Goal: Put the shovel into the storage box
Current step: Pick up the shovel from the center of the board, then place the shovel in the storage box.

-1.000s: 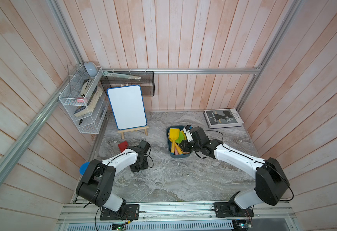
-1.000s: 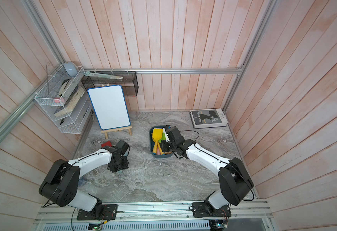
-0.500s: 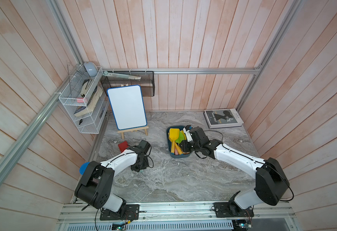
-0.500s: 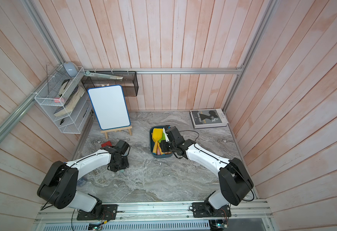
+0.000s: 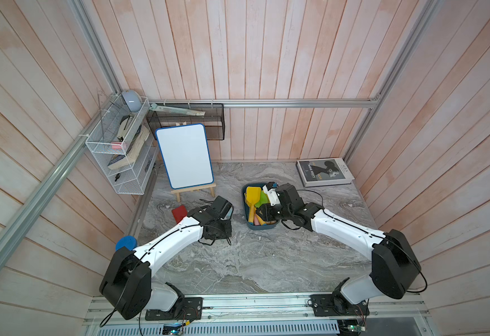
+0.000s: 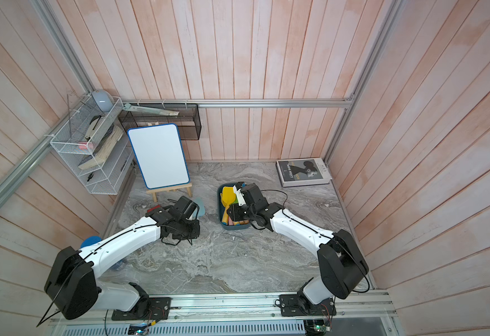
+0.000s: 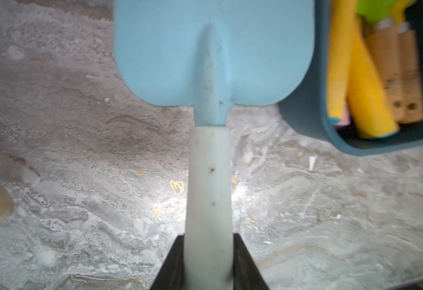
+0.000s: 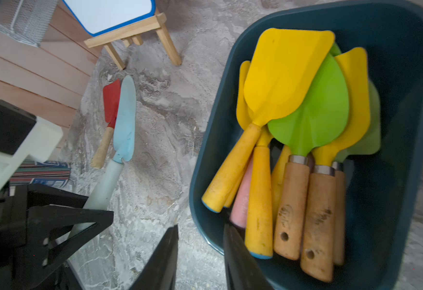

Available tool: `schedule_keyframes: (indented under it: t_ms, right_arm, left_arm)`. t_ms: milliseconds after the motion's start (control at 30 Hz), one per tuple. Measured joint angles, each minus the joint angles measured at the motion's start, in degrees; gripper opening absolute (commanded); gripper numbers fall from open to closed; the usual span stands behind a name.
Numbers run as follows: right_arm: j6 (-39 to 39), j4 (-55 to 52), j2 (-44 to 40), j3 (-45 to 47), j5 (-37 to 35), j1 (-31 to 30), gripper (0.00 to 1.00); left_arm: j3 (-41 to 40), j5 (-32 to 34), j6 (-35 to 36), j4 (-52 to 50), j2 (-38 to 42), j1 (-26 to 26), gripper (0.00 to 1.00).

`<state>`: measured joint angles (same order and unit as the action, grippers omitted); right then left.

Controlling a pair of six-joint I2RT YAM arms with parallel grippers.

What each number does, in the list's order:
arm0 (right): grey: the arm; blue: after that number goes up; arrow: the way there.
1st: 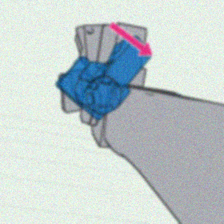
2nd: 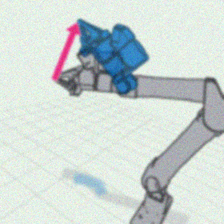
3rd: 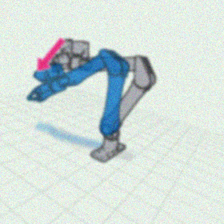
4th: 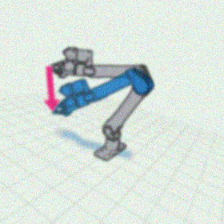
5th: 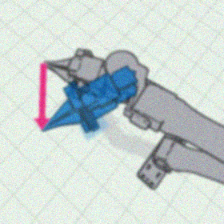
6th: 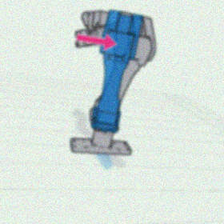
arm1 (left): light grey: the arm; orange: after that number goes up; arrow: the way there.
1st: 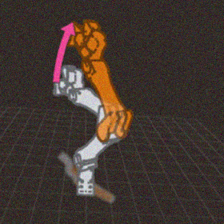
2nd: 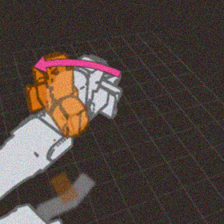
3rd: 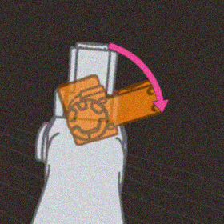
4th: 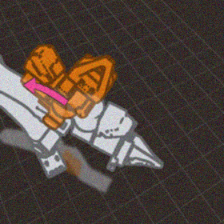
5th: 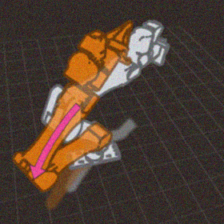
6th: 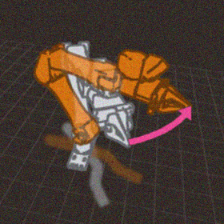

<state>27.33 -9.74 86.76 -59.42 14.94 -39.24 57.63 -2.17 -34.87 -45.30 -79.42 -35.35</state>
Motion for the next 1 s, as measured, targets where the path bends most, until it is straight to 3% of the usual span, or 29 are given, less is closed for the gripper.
schedule_keyframes:
  t_ms: [433, 1000]
  right_arm:
    - [4.0, 8.5, 0.0, -0.7, 11.0, 0.0, 0.38]
    - [3.9, 4.9, 2.9, -4.4, 5.4, 0.0, 0.36]
  left_arm:
    - [2.3, -5.7, 0.2, 0.6, 1.6, -3.8, 0.12]
    - [5.7, -6.6, 0.1, 1.7, 0.0, -6.7, 0.12]
